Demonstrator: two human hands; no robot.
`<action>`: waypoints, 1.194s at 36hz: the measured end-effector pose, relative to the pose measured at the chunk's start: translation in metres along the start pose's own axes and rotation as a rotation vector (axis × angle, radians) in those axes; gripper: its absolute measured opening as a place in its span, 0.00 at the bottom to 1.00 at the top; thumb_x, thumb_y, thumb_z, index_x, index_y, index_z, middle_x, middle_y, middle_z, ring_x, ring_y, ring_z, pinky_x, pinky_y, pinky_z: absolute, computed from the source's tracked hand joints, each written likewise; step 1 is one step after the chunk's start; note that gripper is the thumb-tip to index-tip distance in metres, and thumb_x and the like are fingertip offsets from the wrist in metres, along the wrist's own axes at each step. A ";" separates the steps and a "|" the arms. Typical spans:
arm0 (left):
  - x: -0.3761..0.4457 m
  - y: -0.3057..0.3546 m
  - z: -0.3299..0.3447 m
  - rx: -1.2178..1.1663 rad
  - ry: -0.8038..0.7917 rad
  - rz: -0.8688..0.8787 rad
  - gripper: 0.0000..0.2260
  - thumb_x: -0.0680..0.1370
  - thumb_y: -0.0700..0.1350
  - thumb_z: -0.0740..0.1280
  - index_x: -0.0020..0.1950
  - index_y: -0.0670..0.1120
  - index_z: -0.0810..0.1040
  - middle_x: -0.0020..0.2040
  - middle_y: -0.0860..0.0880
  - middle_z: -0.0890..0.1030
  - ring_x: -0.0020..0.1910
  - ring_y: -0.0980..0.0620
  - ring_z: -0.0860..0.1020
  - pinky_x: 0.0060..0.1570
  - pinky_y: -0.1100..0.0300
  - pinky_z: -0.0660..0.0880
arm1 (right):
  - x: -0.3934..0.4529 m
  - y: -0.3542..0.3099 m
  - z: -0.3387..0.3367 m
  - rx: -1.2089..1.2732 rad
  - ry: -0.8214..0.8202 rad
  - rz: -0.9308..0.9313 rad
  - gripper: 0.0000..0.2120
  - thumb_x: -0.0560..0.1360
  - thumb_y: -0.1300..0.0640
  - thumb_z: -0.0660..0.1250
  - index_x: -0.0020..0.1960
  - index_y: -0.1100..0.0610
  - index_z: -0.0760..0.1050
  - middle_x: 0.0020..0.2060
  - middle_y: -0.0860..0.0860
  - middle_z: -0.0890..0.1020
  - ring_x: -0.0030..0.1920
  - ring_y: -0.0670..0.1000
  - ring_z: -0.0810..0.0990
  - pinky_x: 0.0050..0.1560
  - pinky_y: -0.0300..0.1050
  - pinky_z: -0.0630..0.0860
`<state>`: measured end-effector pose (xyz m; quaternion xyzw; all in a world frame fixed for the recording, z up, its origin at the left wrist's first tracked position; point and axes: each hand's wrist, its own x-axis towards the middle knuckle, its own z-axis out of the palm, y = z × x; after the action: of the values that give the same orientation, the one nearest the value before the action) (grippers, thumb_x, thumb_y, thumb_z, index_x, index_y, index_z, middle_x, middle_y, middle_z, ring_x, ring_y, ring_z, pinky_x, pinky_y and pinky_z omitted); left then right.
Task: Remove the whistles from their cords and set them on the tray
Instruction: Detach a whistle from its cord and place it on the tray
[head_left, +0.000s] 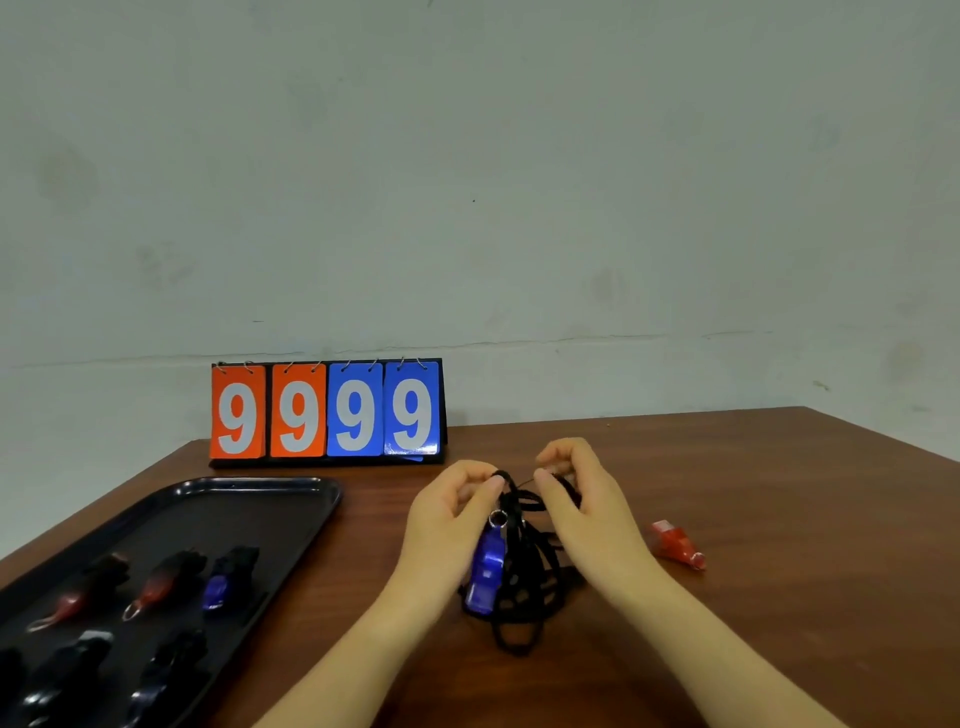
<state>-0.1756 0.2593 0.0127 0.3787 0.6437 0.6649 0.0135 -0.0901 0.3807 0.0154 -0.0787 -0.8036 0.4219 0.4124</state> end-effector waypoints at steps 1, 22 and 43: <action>0.000 0.000 0.000 0.002 0.033 0.009 0.05 0.78 0.42 0.66 0.47 0.52 0.78 0.40 0.54 0.82 0.39 0.63 0.80 0.35 0.72 0.74 | -0.001 -0.001 0.000 -0.002 0.006 -0.042 0.04 0.78 0.56 0.63 0.47 0.48 0.70 0.41 0.44 0.75 0.42 0.37 0.74 0.43 0.30 0.71; 0.010 -0.006 -0.002 -0.298 0.226 -0.225 0.07 0.82 0.44 0.61 0.50 0.43 0.77 0.40 0.46 0.77 0.31 0.56 0.74 0.28 0.66 0.73 | -0.018 0.005 0.022 -0.348 -0.182 -0.115 0.17 0.64 0.33 0.67 0.43 0.44 0.72 0.38 0.42 0.75 0.39 0.43 0.74 0.37 0.35 0.70; 0.014 -0.013 -0.011 0.090 0.200 -0.019 0.06 0.80 0.42 0.64 0.46 0.52 0.76 0.39 0.50 0.80 0.32 0.64 0.78 0.33 0.67 0.76 | -0.005 0.002 0.004 -0.584 -0.395 -0.133 0.11 0.81 0.46 0.54 0.62 0.45 0.69 0.42 0.45 0.80 0.42 0.44 0.77 0.44 0.44 0.75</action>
<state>-0.1977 0.2595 0.0097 0.3043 0.6746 0.6698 -0.0615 -0.0903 0.3770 0.0094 -0.0577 -0.9578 0.1536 0.2358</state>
